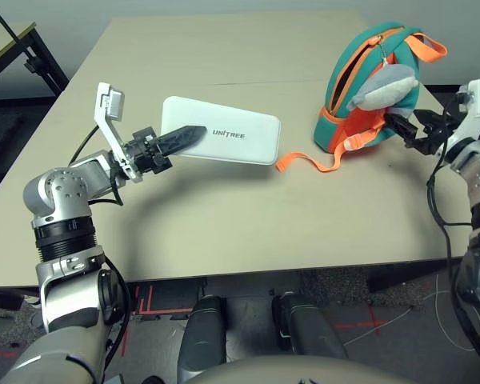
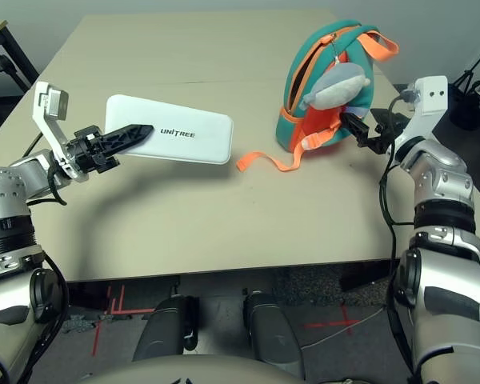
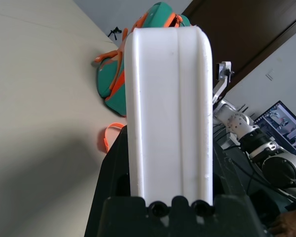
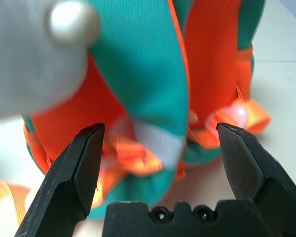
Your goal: Put the pencil case into the backpack and zip it.
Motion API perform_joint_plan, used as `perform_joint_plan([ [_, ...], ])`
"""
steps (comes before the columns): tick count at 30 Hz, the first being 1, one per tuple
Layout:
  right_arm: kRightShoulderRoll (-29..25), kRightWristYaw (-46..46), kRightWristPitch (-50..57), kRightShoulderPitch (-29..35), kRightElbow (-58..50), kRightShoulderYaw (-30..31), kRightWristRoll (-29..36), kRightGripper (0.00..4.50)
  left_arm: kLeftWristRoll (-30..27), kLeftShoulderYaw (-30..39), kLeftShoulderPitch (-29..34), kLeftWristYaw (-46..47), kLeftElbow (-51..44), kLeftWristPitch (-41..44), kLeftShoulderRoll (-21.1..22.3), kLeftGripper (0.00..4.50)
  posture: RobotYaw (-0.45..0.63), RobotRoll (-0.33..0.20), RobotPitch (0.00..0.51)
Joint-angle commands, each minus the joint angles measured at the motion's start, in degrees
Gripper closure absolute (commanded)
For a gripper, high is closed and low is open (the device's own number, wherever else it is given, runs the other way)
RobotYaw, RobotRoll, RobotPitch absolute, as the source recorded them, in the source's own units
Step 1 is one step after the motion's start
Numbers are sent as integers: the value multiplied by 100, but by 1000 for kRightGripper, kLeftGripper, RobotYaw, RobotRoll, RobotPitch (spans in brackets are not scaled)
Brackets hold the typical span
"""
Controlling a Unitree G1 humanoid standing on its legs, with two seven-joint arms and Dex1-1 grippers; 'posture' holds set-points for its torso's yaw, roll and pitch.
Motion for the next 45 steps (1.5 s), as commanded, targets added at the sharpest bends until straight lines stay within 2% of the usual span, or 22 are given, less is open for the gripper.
perform_joint_plan([
  [1,81,-23,-312,-261,622,53,-124,0,-275,142,91,123,-235,-60,50,3164,-44,0,75],
  [6,204,-47,-544,-484,1159,-63,-66,0,-478,194,203,294,-357,-50,58,3164,-32,0,77],
  [7,228,-63,-577,-511,1226,-86,-51,169,-514,202,230,325,-380,-50,61,3164,-30,0,77],
  [11,295,-81,-670,-566,1349,-200,-18,1314,-614,215,294,398,-392,-77,106,3164,-24,0,76],
  [14,332,-78,-700,-566,1364,-209,-33,2472,-672,220,295,444,-361,-106,144,3164,-25,0,75],
  [17,355,-68,-740,-561,1357,-222,-19,3345,-702,212,287,477,-335,-141,161,3164,-31,0,73],
  [19,372,-60,-759,-557,1340,-238,-1,3668,-715,202,283,491,-319,-166,167,3164,-32,0,72],
  [25,466,197,-810,-528,1098,-304,165,3728,-607,176,244,516,-152,-447,194,3164,-38,0,69],
  [29,601,697,-761,-425,493,-269,359,3730,-215,-30,312,442,75,-885,406,3164,-45,0,71],
  [38,898,1036,454,358,-2266,-46,1020,3769,-75,-41,204,299,709,-1407,541,3165,-70,0,76],
  [45,967,832,1304,712,-3777,-17,1443,3782,-52,-96,171,238,856,-1533,582,3166,-81,0,80],
])
